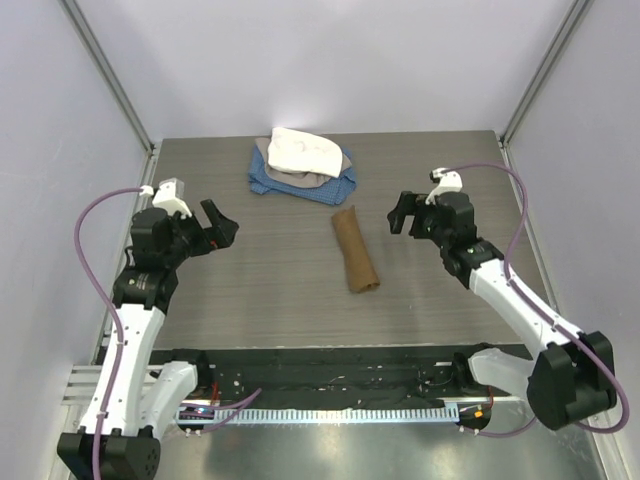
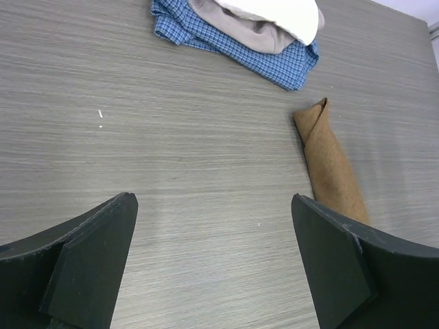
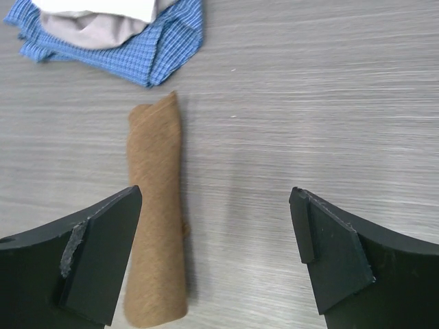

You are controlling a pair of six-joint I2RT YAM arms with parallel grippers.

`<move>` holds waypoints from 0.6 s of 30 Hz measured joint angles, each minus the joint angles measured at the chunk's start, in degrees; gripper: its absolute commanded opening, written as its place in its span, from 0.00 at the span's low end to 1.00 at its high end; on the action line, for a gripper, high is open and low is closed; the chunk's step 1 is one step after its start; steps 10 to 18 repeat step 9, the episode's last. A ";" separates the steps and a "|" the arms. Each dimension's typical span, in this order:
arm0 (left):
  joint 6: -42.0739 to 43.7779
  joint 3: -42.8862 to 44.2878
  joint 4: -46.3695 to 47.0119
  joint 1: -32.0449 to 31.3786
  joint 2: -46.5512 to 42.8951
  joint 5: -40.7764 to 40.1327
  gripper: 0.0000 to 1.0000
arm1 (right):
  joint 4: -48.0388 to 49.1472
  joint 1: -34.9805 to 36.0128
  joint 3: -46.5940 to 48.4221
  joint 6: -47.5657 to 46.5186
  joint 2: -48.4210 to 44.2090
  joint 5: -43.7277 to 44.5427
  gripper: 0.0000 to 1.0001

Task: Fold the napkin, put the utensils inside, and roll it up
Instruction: Roll the napkin with the utensil

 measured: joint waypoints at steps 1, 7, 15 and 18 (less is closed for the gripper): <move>0.59 -0.20 0.15 0.00 -0.52 -0.09 1.00 | 1.68 0.09 -1.79 -0.15 -1.33 1.33 0.99; 1.81 -1.86 0.39 0.00 -2.23 -1.11 1.00 | 4.31 0.17 -6.60 -1.07 -3.37 5.81 0.99; 1.97 -2.47 0.50 0.00 -2.93 -1.11 1.00 | 4.59 0.17 -6.80 -1.18 -3.37 6.23 0.99; 1.97 -2.47 0.50 0.00 -2.93 -1.11 1.00 | 4.59 0.17 -6.80 -1.18 -3.37 6.23 0.99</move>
